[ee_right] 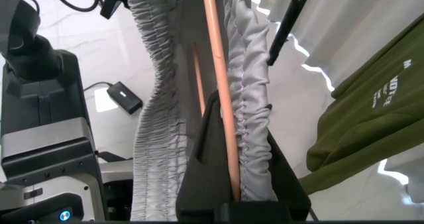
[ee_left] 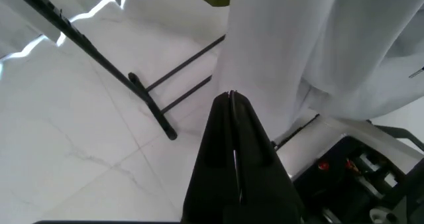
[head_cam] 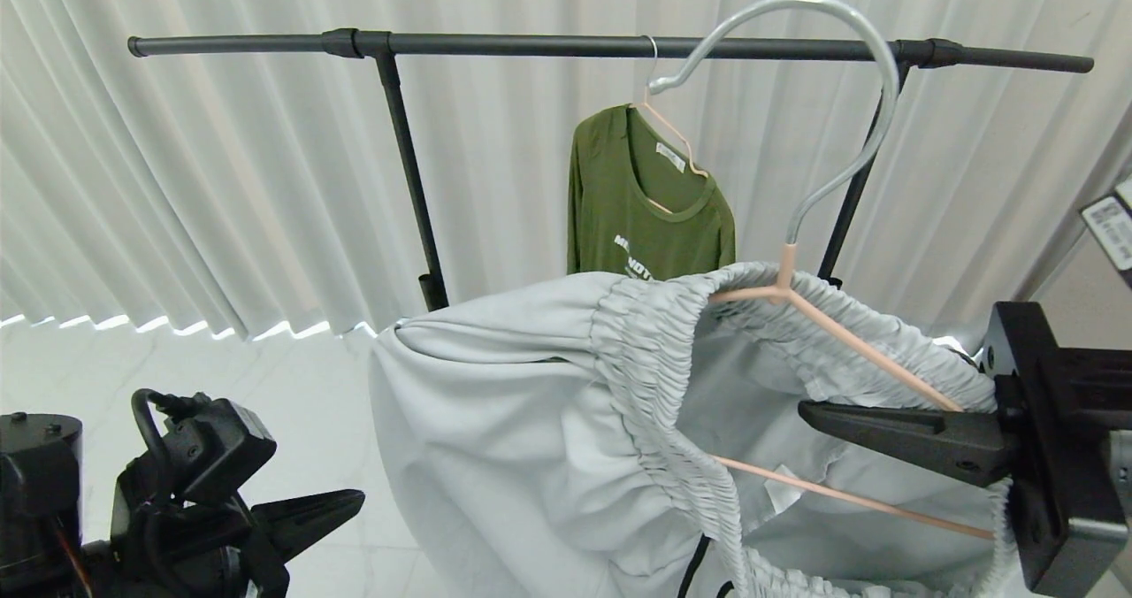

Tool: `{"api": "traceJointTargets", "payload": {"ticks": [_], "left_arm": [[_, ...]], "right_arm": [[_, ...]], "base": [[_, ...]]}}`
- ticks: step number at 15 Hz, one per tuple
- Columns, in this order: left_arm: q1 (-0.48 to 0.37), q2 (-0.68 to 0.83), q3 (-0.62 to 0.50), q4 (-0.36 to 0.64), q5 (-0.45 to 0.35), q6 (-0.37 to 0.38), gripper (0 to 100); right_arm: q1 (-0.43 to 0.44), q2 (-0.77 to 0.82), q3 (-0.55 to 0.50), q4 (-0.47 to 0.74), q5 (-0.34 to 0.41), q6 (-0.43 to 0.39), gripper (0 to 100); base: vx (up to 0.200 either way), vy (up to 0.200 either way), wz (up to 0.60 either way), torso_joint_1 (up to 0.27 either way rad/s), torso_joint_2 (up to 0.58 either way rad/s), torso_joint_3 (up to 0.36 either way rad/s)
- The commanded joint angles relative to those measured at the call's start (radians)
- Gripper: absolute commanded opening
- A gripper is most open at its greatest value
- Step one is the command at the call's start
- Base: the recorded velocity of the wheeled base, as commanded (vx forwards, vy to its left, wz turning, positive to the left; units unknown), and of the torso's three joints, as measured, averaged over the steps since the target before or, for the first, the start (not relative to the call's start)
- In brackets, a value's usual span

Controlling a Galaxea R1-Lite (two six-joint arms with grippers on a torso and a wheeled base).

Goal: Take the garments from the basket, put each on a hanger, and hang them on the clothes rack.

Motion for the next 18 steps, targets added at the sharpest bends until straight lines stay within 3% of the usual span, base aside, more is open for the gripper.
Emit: {"api": "traceJointTargets", "payload": {"ticks": [1, 2, 3, 14, 15, 18], "left_arm": [[-0.001, -0.014, 0.001, 0.0, -0.002, 0.0, 0], [-0.003, -0.014, -0.001, 0.0, -0.002, 0.002, 0], [-0.003, -0.015, -0.002, -0.002, -0.002, 0.002, 100], [-0.052, 0.06, -0.039, -0.023, -0.01, -0.001, 100], [-0.052, 0.061, -0.038, -0.023, -0.01, -0.001, 0], [0.003, 0.087, -0.039, -0.023, -0.002, 0.0, 0]], "right_arm": [[0.0, 0.003, -0.001, -0.001, 0.001, -0.001, 0], [0.0, 0.005, -0.001, -0.001, 0.001, -0.001, 0], [0.0, 0.003, -0.001, -0.001, 0.002, -0.001, 0], [0.019, 0.0, -0.003, -0.001, 0.014, 0.001, 0], [0.019, 0.0, -0.001, -0.001, 0.013, 0.001, 0], [0.006, 0.0, -0.001, -0.001, 0.011, 0.006, 0]], "base": [[0.0, 0.0, 0.0, 0.0, 0.0, 0.0], [0.0, 0.0, 0.0, 0.0, 0.0, 0.0], [0.0, 0.0, 0.0, 0.0, 0.0, 0.0], [0.0, 0.0, 0.0, 0.0, 0.0, 0.0], [0.0, 0.0, 0.0, 0.0, 0.0, 0.0], [0.0, 0.0, 0.0, 0.0, 0.0, 0.0]]}}
